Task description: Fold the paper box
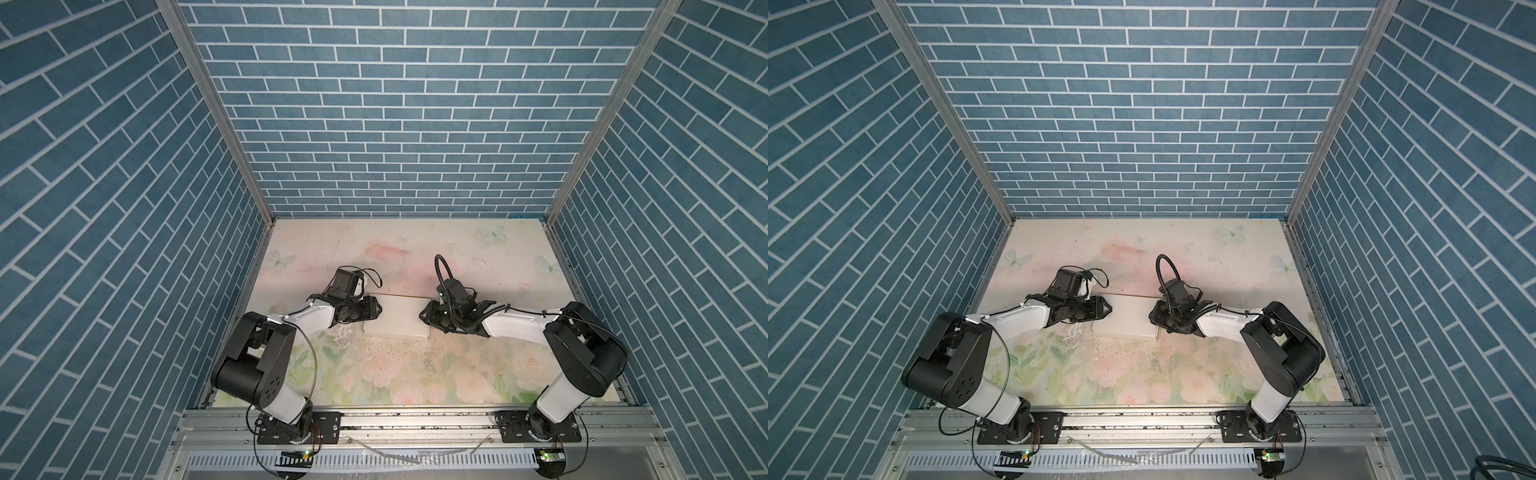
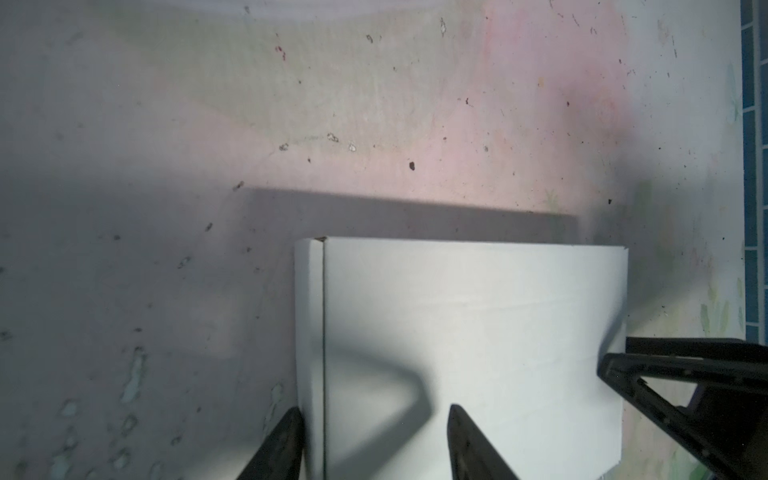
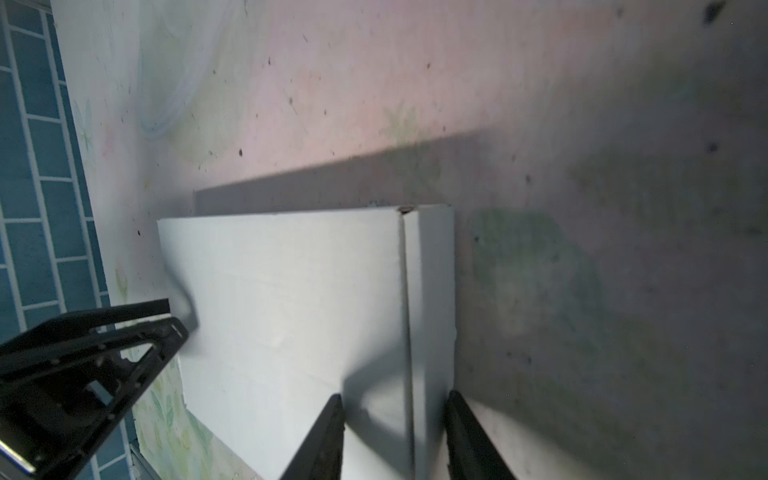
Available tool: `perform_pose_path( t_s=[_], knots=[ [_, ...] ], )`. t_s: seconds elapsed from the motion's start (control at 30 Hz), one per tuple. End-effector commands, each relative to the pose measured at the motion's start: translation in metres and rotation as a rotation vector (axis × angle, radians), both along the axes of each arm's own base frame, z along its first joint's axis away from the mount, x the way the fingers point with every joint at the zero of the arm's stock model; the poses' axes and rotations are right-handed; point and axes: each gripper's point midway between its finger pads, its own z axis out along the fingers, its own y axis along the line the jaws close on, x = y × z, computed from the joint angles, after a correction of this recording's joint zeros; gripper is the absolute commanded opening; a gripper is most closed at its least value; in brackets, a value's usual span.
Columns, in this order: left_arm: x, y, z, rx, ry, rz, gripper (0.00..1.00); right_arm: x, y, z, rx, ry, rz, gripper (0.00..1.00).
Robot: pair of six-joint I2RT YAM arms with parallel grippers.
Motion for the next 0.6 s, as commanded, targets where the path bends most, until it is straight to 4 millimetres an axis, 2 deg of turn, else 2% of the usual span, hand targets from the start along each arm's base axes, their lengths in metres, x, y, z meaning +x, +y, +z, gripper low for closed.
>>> perform_pose_path(
  t_s=[0.0, 0.17, 0.27, 0.43, 0.57],
  knots=[
    [0.008, -0.022, 0.011, -0.053, -0.016, -0.033, 0.56, 0.015, 0.018, 0.02, 0.055, -0.036, 0.085, 0.4],
    [0.02, -0.025, 0.019, -0.047, -0.033, -0.017, 0.57, 0.028, 0.009, 0.024, 0.044, -0.028, 0.096, 0.4],
    [0.025, -0.021, 0.025, -0.026, -0.048, 0.0, 0.63, 0.031, -0.002, 0.03, 0.022, -0.029, 0.096, 0.44],
    [0.027, -0.016, 0.034, -0.004, -0.067, 0.012, 0.72, 0.033, -0.034, 0.045, -0.06, -0.05, 0.086, 0.55],
    [0.024, -0.014, 0.037, 0.001, -0.068, 0.011, 0.73, 0.036, -0.056, 0.06, -0.105, -0.071, 0.077, 0.58]
  ],
)
